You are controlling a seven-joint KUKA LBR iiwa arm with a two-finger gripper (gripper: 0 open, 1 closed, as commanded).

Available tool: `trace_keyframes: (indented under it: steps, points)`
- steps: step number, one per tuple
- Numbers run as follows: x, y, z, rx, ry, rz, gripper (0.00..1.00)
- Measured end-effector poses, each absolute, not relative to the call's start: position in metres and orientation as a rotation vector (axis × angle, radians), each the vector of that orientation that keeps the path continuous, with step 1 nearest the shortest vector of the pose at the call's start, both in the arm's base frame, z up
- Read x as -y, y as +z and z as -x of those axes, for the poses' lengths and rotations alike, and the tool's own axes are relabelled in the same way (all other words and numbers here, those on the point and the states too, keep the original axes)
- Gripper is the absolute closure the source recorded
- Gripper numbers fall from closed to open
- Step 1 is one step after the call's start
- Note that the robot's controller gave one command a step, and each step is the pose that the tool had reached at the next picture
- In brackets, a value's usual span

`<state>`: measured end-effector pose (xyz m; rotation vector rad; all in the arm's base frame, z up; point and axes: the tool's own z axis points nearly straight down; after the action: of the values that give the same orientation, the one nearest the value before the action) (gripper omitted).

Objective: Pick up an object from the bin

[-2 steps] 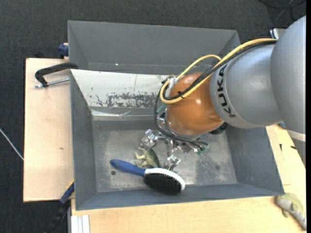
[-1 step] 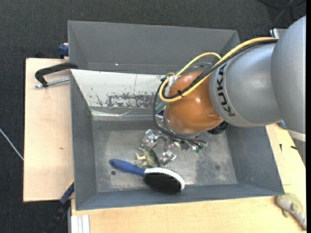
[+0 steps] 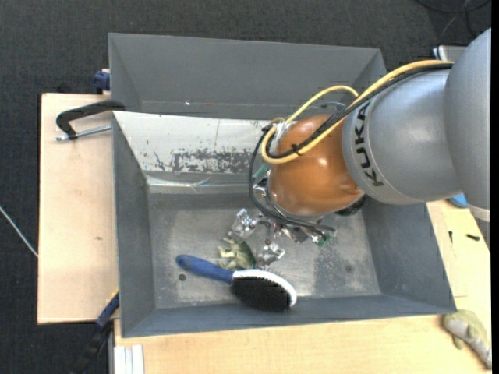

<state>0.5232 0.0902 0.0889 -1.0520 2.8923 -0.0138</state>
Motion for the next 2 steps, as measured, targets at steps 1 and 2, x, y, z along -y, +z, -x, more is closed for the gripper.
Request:
trace_keyframes:
  steps: [1,2]
  points:
    - [-0.0896,0.2158,-0.5323,-2.964,-0.002,0.993,1.00]
    - [-0.0895,0.2111,-0.5302,-2.973,0.001,0.996,0.00]
